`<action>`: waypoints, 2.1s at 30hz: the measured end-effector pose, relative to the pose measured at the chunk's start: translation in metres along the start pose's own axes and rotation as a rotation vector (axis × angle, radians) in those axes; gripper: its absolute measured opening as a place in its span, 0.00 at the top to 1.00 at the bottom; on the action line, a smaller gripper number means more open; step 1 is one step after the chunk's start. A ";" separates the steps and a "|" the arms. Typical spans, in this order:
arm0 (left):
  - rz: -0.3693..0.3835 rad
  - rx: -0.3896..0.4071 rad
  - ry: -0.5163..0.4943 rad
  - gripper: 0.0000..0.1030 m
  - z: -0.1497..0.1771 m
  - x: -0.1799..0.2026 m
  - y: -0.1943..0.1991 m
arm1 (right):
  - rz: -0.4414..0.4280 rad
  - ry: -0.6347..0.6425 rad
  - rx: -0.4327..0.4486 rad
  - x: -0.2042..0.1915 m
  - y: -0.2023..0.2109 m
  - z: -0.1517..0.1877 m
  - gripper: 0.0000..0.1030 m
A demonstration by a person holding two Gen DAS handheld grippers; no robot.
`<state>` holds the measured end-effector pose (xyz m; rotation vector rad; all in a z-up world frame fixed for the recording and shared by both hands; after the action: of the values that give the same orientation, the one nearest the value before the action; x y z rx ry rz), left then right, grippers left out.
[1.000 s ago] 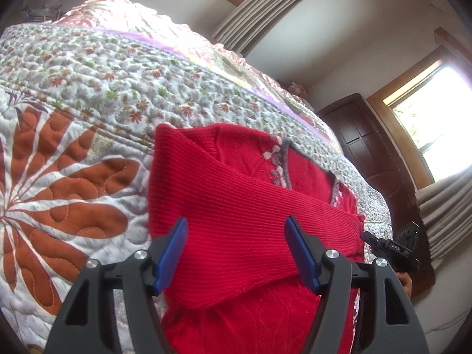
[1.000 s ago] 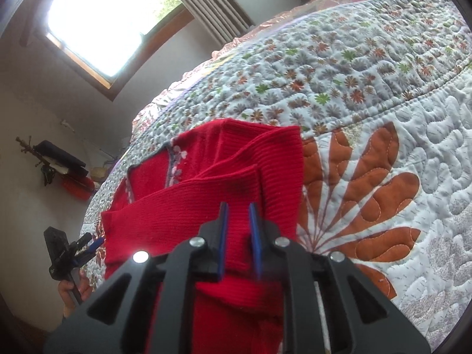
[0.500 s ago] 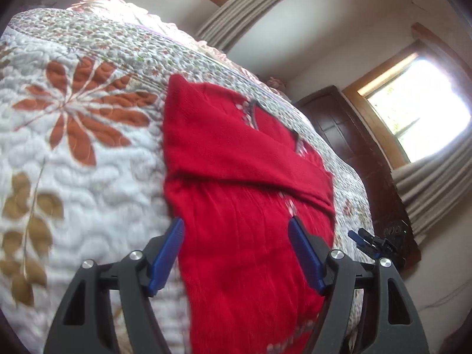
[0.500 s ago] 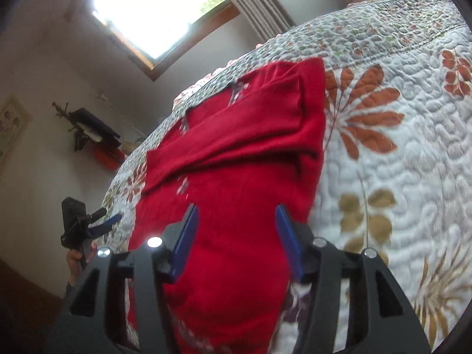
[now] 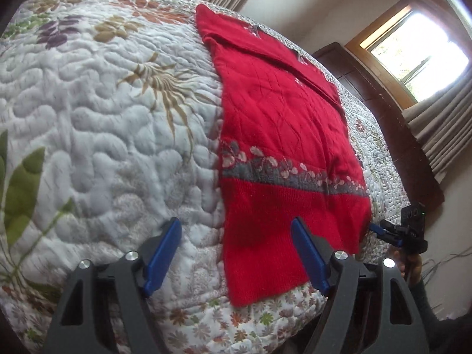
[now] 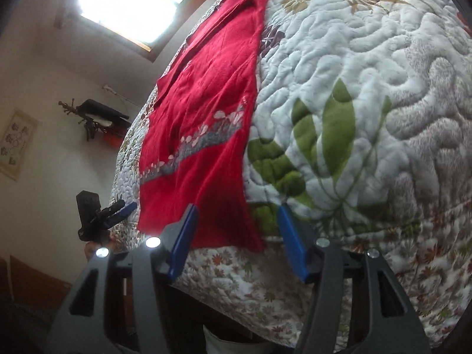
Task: Fold small clothes
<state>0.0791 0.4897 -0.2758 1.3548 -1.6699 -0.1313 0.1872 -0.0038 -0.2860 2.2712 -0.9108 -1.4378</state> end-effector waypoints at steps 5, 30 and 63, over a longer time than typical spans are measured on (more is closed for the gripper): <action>0.047 -0.065 0.052 0.25 0.022 0.005 -0.012 | 0.032 0.048 -0.031 -0.004 -0.014 0.019 0.45; 0.096 -0.049 0.178 0.95 0.018 0.017 -0.007 | -0.066 0.090 -0.020 -0.031 -0.006 0.023 0.97; 0.259 0.171 0.380 0.95 -0.195 0.023 -0.033 | -0.123 -0.064 0.140 -0.066 -0.016 -0.190 0.97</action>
<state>0.2413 0.5463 -0.1755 1.1839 -1.5368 0.4043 0.3423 0.0364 -0.1626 2.4338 -0.9317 -1.5516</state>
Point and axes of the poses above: each gripper's, at about its wrist camera, not at the fingertips, and y roughly against the way its jaws point, x to its right, z to its underside, the point moved 10 cm from there along -y, roughly the way its jaws point, and after that the axes turned 10 degrees about x, right-handed, at the moved point
